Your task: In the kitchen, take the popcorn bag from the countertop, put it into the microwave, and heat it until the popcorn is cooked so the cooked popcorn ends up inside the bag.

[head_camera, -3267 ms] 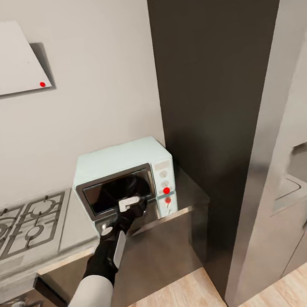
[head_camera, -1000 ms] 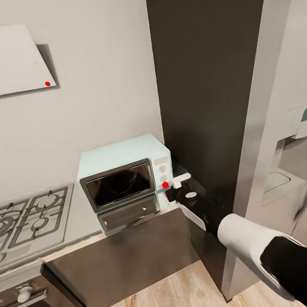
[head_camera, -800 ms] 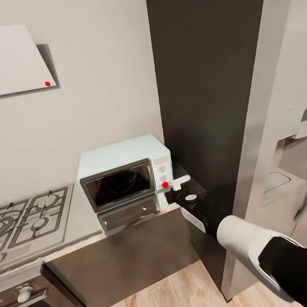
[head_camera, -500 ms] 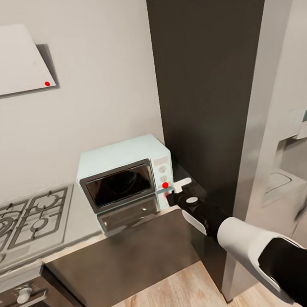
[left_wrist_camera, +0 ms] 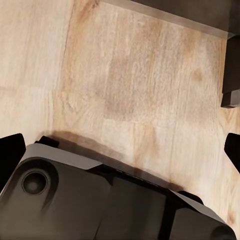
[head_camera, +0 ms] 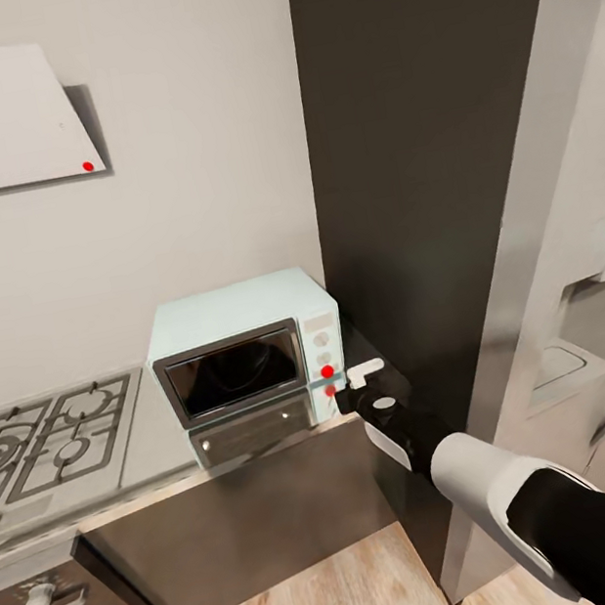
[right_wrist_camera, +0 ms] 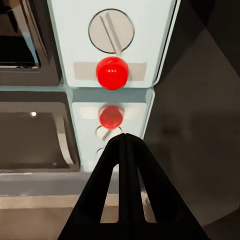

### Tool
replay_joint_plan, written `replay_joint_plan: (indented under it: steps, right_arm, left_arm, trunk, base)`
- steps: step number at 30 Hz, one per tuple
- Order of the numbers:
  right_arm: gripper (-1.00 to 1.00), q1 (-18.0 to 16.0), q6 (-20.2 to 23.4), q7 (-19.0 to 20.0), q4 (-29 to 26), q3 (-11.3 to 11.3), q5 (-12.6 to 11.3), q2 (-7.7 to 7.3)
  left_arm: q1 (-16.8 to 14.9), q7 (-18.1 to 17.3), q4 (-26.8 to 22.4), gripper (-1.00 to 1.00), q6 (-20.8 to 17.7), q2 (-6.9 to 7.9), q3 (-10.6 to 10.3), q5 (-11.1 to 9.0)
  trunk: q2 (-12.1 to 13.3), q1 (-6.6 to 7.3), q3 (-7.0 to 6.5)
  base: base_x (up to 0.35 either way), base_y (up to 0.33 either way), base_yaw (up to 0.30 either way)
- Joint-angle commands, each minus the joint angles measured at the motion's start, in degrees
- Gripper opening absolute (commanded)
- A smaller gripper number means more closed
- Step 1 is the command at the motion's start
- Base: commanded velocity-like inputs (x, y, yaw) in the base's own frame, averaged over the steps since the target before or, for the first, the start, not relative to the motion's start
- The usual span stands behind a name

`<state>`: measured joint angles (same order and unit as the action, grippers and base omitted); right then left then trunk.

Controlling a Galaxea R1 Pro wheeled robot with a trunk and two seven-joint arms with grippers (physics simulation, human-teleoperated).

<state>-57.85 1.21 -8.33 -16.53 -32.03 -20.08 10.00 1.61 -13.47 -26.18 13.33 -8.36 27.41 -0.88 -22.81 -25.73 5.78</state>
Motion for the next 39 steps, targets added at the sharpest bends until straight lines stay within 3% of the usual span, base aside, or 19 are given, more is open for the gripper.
replay_joint_plan:
  steps: [1,39]
  right_arm:
    - [-1.0,-0.1,0.2,-0.3,0.0,-0.5,-0.4,0.0]
    - [-1.0,0.5,0.2,0.3,0.3,-0.6,-0.4,0.0]
  left_arm:
    - [0.0,-0.5,-0.1,1.0,-0.1,-0.06,0.5,-0.1]
    - [0.0,-0.6,0.2,1.0,-0.1,0.19,0.5,-0.1]
  trunk:
    - [-0.1,-0.05,0.11]
    - [-0.1,-0.05,0.11]
  base:
    - [0.216,0.005,0.0]
    - [0.093,0.031,0.0]
